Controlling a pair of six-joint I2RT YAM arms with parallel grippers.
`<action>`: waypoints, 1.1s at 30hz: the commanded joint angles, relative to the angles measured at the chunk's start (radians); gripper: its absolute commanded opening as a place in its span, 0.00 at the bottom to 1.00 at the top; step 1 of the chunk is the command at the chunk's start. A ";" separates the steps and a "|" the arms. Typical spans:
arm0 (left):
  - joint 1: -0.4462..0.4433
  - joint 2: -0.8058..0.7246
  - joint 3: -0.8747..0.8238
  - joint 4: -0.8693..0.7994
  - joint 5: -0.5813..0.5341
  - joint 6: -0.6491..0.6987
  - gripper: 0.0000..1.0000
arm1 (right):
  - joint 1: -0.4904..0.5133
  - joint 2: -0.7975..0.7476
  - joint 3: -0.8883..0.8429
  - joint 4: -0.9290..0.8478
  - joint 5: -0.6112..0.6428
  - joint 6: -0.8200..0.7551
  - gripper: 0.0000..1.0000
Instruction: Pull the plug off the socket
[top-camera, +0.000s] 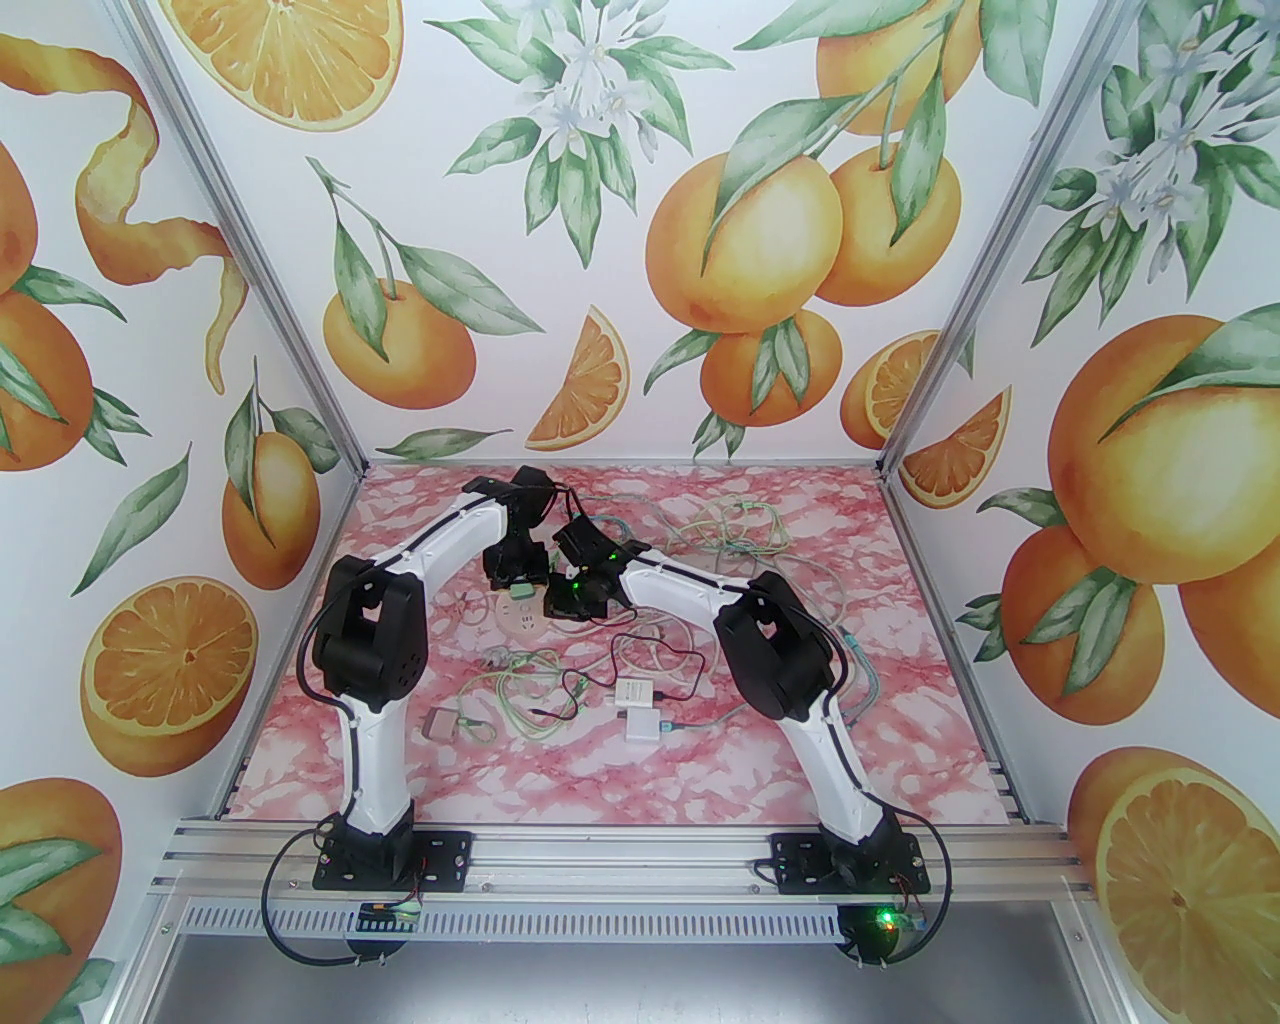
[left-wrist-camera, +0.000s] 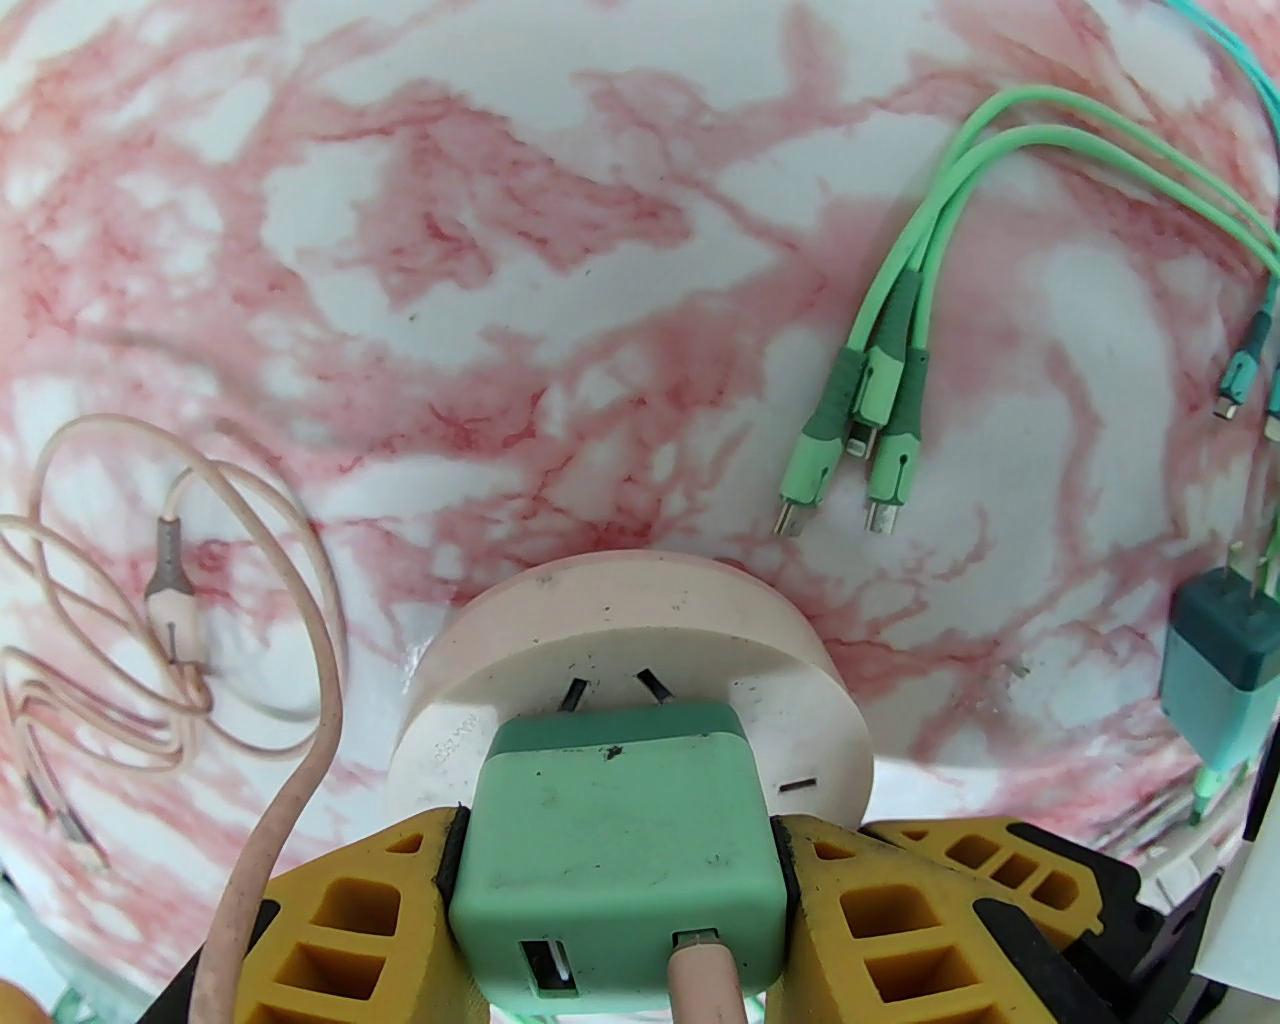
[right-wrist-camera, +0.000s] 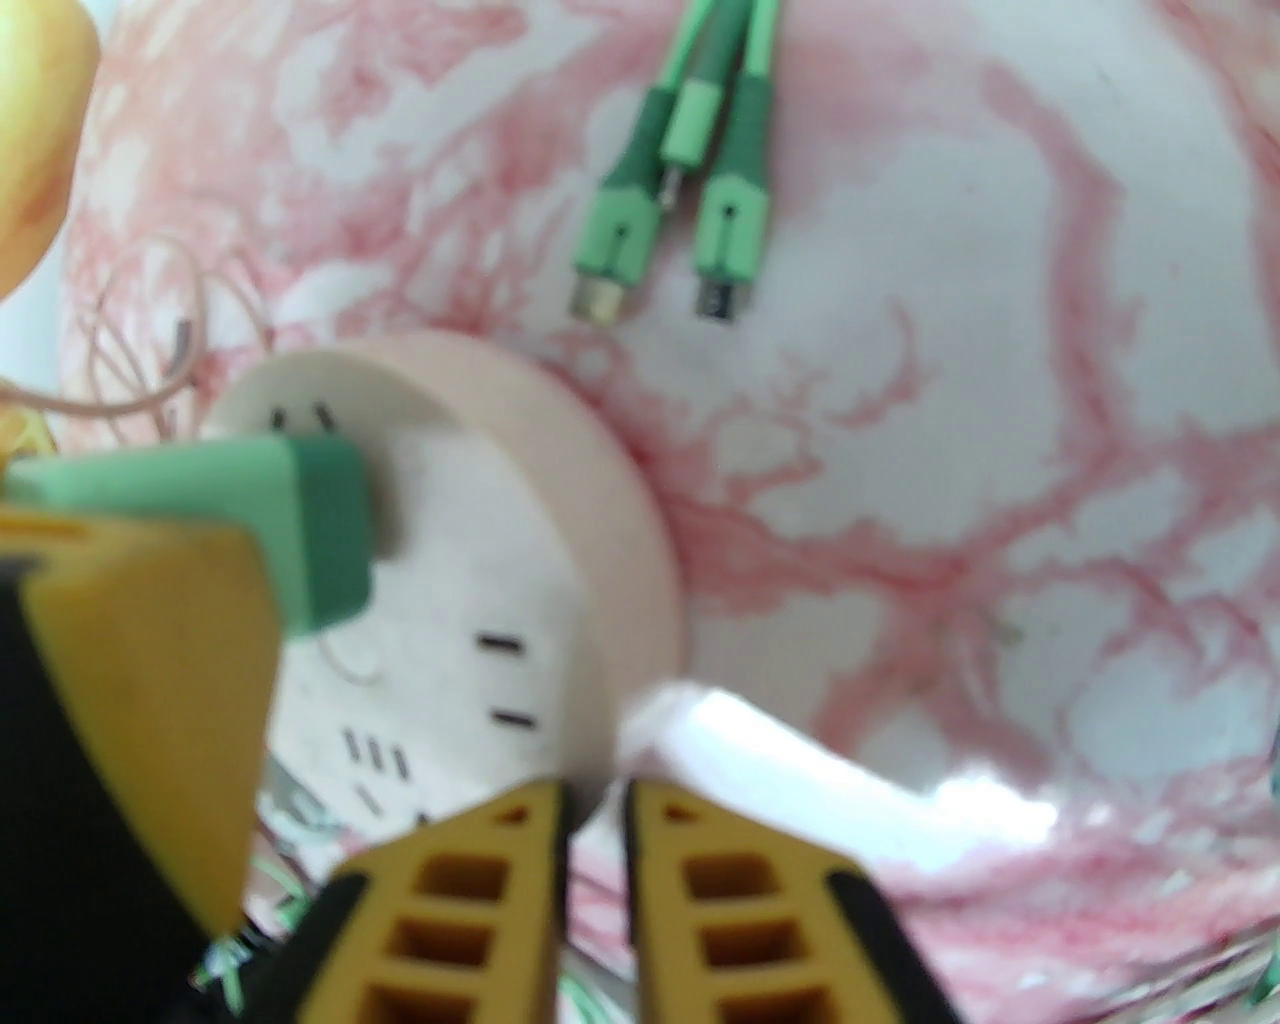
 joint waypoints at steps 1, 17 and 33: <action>0.013 -0.066 -0.043 0.055 -0.010 -0.073 0.09 | -0.001 -0.001 -0.051 -0.012 0.055 -0.001 0.21; 0.012 -0.044 -0.032 0.070 0.068 -0.098 0.08 | 0.009 -0.034 -0.239 0.478 -0.063 0.310 0.52; -0.008 -0.064 -0.018 0.028 0.045 -0.069 0.08 | 0.033 0.130 -0.053 -0.011 0.045 0.240 0.28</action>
